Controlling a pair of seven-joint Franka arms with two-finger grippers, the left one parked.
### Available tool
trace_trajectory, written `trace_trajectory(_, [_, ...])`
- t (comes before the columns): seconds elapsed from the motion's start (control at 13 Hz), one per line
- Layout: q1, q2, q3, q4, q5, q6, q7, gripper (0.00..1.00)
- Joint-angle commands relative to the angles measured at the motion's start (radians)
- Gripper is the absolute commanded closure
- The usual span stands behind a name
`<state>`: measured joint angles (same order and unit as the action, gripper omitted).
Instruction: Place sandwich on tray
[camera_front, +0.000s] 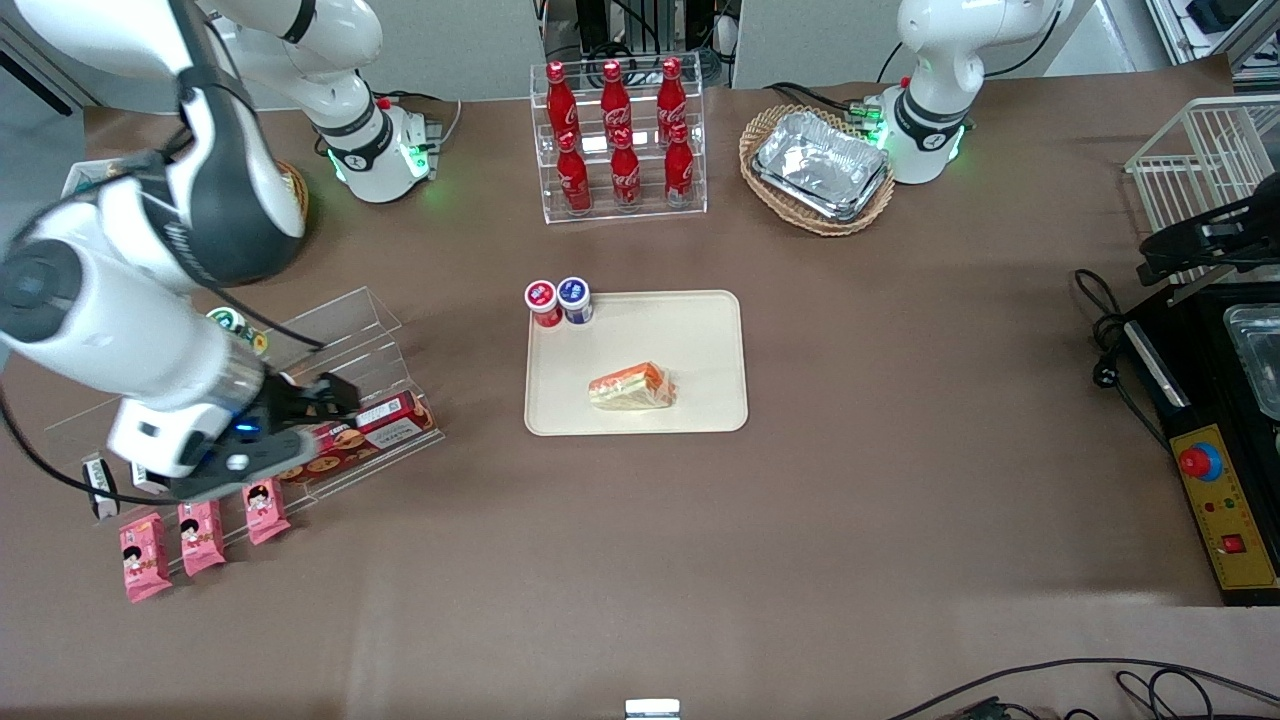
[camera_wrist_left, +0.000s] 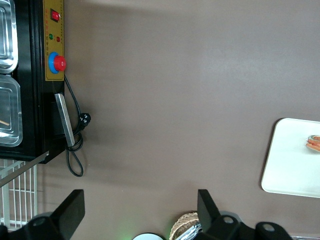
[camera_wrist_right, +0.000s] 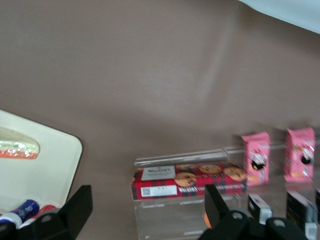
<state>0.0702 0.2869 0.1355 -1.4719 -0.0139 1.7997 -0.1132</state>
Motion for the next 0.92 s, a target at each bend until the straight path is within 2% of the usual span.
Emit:
trace_trajectory(0.0, [0.003,-0.096,-0.114,-0.024,0.038,-0.106,0.038,0.0])
trace_trajectory(0.38, [0.005,-0.251,-0.235,-0.126,0.038,-0.169,0.033,0.0])
trace_trajectory(0.62, [0.005,-0.33,-0.267,-0.191,0.037,-0.186,0.023,0.0])
trace_trajectory(0.85, [0.005,-0.322,-0.267,-0.174,0.034,-0.229,0.029,0.0])
